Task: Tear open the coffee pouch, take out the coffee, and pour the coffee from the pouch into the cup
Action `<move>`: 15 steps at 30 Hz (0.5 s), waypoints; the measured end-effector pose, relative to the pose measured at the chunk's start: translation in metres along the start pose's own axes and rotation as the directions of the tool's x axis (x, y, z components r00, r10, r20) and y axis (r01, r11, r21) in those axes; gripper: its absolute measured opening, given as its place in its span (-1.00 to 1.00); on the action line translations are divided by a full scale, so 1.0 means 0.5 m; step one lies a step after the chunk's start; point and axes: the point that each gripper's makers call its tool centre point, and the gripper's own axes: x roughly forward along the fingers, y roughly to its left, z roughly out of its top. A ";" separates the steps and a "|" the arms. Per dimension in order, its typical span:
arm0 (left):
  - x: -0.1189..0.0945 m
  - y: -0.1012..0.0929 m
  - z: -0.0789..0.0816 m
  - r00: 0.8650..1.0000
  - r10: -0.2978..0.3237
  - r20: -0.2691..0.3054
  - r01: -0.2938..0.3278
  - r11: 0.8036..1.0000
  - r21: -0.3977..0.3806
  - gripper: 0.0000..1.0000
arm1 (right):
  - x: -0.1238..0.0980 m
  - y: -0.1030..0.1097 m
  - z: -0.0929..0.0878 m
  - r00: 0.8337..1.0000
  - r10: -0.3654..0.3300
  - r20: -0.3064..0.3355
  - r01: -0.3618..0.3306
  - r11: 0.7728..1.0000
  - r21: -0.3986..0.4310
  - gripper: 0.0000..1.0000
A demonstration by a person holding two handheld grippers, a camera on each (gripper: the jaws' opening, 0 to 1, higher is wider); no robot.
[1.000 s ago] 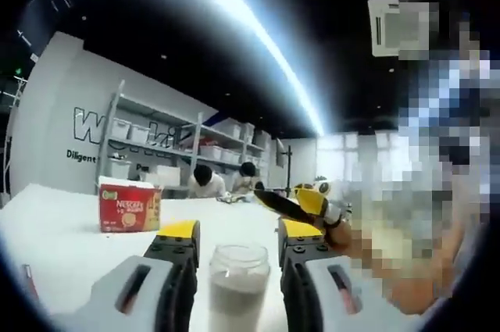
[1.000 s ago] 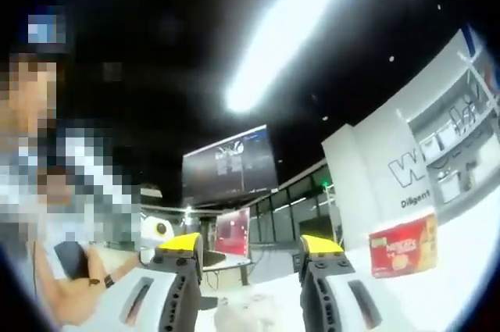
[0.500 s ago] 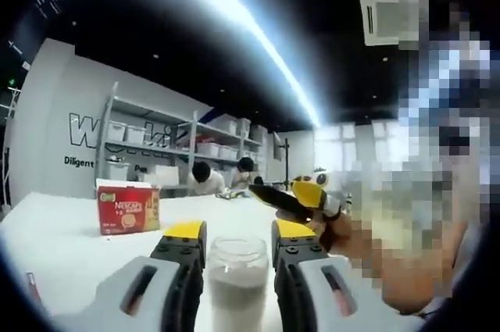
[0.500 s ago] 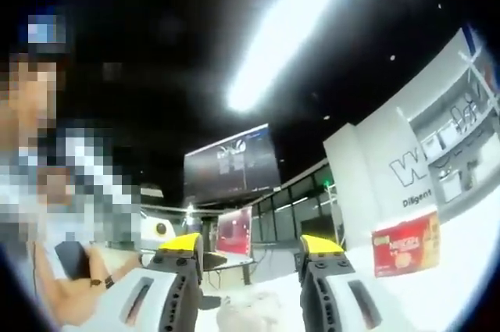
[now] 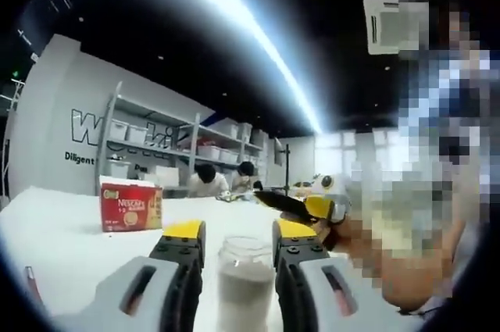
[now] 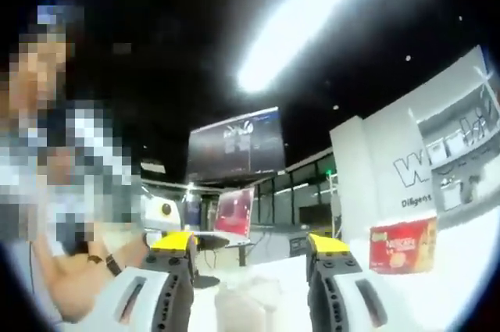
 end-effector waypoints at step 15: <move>0.003 0.013 -0.024 1.000 0.008 -0.027 -0.008 1.000 -0.007 -0.28 | 0.021 0.022 -0.209 0.961 -0.058 -0.270 0.050 0.998 -0.035 0.52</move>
